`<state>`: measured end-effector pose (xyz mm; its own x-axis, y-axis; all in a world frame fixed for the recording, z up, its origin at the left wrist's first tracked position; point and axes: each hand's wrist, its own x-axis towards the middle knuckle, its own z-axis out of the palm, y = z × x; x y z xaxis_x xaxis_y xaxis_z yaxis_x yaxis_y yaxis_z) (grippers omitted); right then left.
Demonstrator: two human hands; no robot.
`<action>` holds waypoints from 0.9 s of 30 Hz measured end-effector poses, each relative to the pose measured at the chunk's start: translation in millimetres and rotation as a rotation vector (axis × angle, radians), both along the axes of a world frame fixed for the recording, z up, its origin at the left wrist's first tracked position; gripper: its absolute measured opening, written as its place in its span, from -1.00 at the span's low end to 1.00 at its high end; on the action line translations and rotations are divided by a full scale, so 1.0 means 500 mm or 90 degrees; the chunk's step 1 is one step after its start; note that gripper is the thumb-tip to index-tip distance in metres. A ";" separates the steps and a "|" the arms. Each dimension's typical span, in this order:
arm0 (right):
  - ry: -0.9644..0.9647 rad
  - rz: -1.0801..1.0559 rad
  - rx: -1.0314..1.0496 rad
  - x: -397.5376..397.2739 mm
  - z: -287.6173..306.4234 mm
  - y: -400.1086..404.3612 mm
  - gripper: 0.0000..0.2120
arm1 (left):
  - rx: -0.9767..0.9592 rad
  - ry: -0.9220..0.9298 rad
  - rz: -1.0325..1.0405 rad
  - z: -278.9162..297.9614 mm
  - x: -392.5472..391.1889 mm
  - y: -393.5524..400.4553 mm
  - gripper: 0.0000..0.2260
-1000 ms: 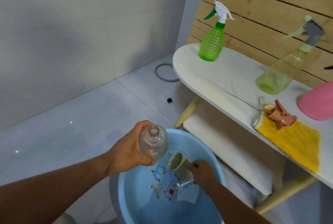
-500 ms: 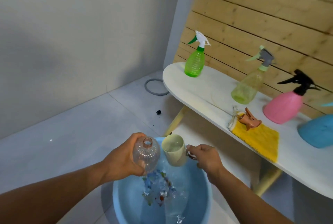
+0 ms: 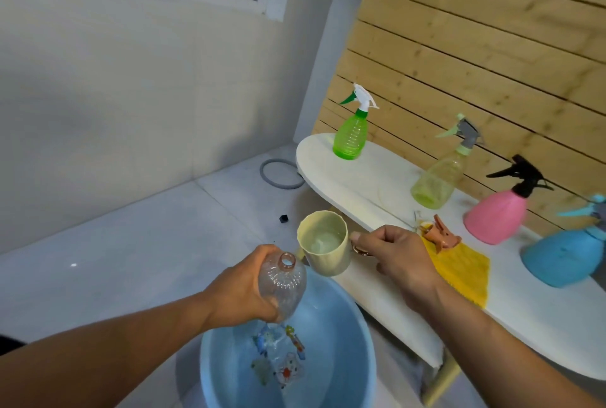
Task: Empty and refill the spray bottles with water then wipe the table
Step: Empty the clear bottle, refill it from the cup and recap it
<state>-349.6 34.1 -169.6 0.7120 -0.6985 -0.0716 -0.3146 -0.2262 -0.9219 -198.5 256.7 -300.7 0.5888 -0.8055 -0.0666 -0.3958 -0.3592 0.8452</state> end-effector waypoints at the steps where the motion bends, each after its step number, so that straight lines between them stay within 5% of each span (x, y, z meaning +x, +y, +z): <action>1: -0.003 -0.001 -0.006 0.001 0.002 0.002 -0.60 | -0.001 -0.004 0.001 0.002 0.000 -0.002 -0.13; 27: -0.002 0.026 -0.257 -0.008 0.028 0.016 -0.73 | -0.001 -0.017 -0.022 0.022 -0.005 -0.021 -0.06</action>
<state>-353.9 42.3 -155.8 0.7395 -0.6413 0.2046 -0.2958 -0.5826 -0.7571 -200.8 246.3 -289.5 0.5628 -0.8251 -0.0493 -0.4306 -0.3436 0.8346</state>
